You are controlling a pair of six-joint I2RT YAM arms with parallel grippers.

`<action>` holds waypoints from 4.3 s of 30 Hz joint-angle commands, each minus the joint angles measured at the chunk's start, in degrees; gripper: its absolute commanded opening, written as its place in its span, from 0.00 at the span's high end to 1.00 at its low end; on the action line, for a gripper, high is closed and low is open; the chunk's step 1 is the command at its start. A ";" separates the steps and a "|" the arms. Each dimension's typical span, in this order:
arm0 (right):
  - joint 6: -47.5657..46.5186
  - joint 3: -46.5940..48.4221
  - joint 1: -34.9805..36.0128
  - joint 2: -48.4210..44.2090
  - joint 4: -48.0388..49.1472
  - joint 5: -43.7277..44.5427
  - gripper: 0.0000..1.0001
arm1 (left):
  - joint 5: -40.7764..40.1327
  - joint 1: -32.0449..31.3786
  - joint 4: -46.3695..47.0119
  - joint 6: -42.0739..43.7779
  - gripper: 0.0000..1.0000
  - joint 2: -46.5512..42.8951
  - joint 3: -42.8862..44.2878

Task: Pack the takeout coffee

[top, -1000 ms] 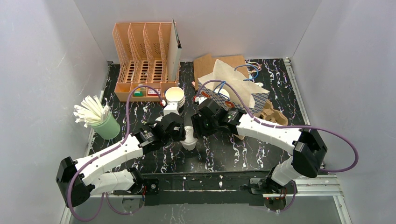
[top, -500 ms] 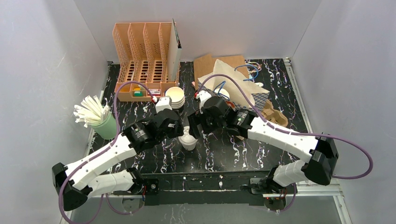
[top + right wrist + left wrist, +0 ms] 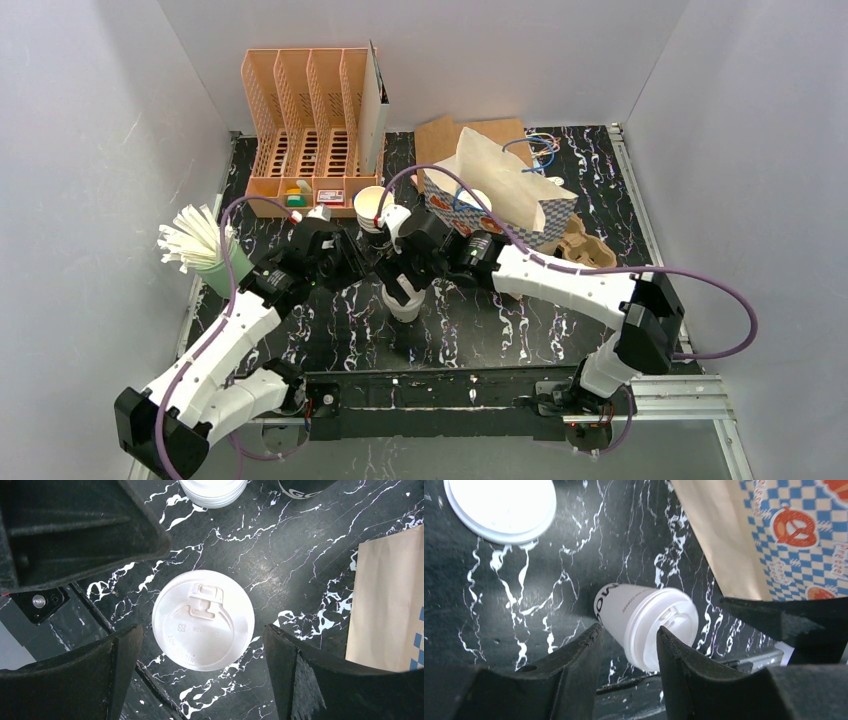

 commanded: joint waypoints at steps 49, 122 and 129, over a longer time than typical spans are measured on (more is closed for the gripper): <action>1.47 7.70 3.40 9.26 -9.22 5.72 0.13 | 21.31 6.64 4.65 -2.07 0.64 4.89 -10.48; 5.33 6.29 3.80 6.99 -8.26 11.87 0.02 | 16.23 6.67 -0.70 0.76 0.52 8.40 -1.19; 4.21 8.50 3.80 5.88 -8.56 10.29 0.02 | 16.40 6.68 -0.61 0.95 0.52 8.65 -0.83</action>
